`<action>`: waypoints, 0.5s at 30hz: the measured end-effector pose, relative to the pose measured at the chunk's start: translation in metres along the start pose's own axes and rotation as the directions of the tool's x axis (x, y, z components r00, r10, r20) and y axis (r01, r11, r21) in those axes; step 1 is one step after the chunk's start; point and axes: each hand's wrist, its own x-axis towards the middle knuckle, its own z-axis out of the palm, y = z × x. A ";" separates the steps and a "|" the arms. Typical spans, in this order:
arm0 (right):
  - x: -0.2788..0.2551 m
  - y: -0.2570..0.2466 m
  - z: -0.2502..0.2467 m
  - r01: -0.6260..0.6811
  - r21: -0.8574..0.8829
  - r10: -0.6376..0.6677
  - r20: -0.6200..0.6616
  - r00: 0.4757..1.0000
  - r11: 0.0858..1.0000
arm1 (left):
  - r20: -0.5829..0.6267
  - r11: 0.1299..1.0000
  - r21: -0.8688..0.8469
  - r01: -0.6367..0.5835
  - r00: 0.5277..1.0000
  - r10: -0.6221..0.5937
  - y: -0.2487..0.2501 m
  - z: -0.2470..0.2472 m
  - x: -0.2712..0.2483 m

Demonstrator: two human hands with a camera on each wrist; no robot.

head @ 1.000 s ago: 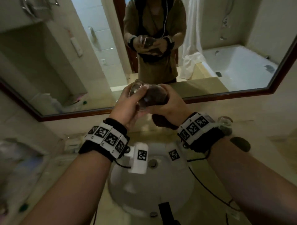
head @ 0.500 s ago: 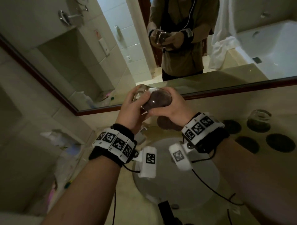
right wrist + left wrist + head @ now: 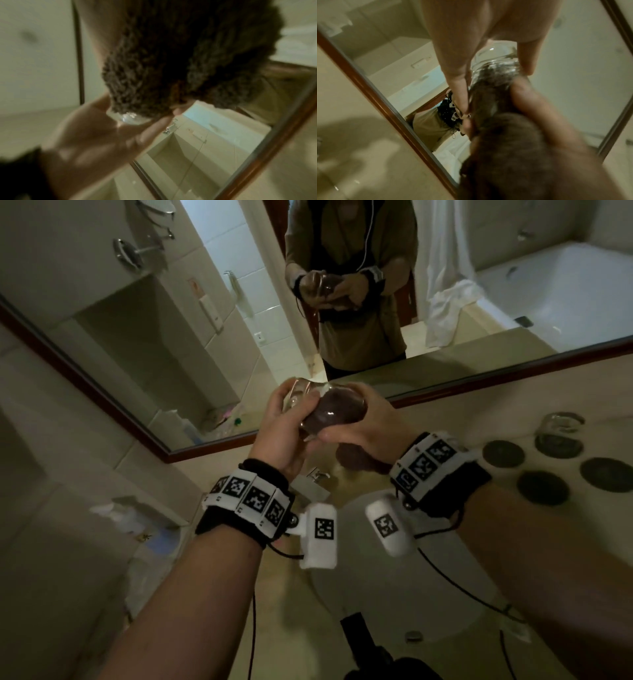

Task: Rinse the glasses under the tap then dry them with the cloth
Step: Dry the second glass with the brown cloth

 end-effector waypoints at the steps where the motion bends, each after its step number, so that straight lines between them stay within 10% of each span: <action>1: -0.002 -0.003 0.006 0.062 -0.118 -0.068 -0.051 0.996 0.991 | 0.003 1.000 -0.005 0.024 1.000 -0.024 0.003 -0.004 0.001; 5: -0.001 -0.005 0.026 0.121 -0.426 -0.180 -0.101 0.978 0.897 | 0.023 0.999 0.003 0.036 0.999 -0.036 0.008 -0.013 0.005; 11: 0.012 -0.007 0.011 -0.068 0.206 0.056 0.063 0.996 0.976 | 0.028 0.998 0.017 -0.065 0.997 0.065 0.007 -0.012 0.011; 15: 0.015 -0.007 0.000 0.032 -0.046 -0.034 -0.052 0.998 0.998 | 0.038 1.000 -0.015 -0.008 0.999 0.008 0.006 0.003 0.015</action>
